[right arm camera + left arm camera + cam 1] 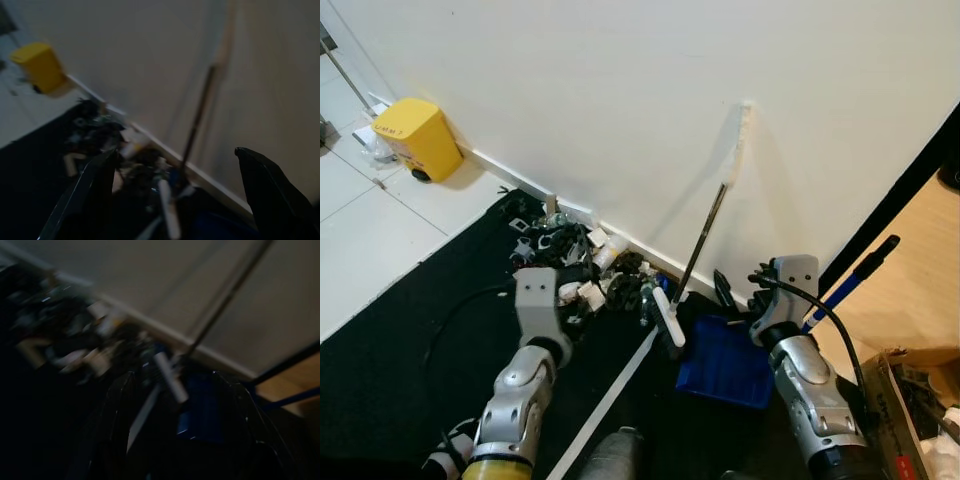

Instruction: Sweep floor

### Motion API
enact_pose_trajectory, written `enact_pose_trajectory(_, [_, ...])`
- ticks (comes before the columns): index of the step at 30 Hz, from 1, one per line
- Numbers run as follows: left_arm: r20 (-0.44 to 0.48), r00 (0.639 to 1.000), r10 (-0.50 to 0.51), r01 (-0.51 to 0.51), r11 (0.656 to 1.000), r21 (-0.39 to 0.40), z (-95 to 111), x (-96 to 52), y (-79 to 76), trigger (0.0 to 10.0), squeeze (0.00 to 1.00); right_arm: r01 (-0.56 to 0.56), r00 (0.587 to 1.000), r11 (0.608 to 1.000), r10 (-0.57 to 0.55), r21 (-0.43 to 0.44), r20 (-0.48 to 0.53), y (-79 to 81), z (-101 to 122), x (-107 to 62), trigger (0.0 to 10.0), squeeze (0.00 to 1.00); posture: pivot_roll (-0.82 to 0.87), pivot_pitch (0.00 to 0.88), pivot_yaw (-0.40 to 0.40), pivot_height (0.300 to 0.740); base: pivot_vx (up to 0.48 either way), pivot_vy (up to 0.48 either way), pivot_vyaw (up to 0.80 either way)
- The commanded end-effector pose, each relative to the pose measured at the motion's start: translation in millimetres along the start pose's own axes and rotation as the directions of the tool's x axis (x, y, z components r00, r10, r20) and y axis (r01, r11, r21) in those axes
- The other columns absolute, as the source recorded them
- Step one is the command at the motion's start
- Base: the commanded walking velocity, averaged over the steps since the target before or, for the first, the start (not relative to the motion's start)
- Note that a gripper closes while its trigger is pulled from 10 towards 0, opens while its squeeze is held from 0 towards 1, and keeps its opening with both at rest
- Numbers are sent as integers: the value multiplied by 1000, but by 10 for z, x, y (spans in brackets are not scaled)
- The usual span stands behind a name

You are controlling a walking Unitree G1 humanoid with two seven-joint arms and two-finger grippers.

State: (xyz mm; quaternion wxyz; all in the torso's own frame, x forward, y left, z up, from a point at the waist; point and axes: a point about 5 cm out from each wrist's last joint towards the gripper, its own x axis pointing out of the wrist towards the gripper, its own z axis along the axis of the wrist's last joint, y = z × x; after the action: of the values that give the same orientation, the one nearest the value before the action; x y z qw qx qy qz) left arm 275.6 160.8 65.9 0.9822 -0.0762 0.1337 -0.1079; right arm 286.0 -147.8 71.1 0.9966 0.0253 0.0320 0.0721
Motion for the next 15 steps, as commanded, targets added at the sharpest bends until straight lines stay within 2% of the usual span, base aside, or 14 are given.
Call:
enact_pose_trajectory(1, [-5, 999, -32, 32, 999, -29, -54, 23, -67, 10000, 0, 45, 999, 999, -45, -11, -8, -90, -34, -45, 10000, 0, 79, 105, 43, 740, 0, 0, 0])
enact_pose_trajectory(2, [6, 999, -47, 48, 998, -31, -39, 62, -107, 10000, 0, 71, 997, 997, -71, -15, 4, -164, -8, -72, 10000, 0, 61, 106, 54, 740, 0, 0, 0])
enact_pose_trajectory(5, [8, 999, -50, 50, 998, -29, -35, 73, -119, 10000, 0, 77, 997, 997, -77, -16, 8, -188, 3, -81, 10000, 0, 61, 106, 54, 740, 0, 0, 0])
enact_pose_trajectory(7, [-2, 999, -47, 47, 999, 18, -56, 82, -118, 10000, 0, 80, 997, 997, -80, -18, 10, -222, 9, -99, 10000, 0, 56, 108, 62, 740, 0, 0, 0])
enact_pose_trajectory(10, [-14, 999, -40, 40, 998, 44, -75, 77, -96, 10000, 0, 77, 997, 997, -77, -19, 7, -215, -3, -103, 10000, 0, 56, 109, 64, 740, 0, 0, 0])
enact_pose_trajectory(12, [-29, 999, 12, -10, 998, 68, -101, 72, 7, 10000, 0, 70, 998, 998, -70, 8, 2, -144, -29, -87, 10000, 0, 62, 109, 61, 740, 0, 0, 0])
enact_pose_trajectory(15, [-26, 999, 37, -35, 997, 62, -95, 78, 46, 10000, 0, 66, 998, 998, -66, 23, 2, -107, -31, -73, 10000, 0, 69, 107, 56, 740, 0, 0, 0])
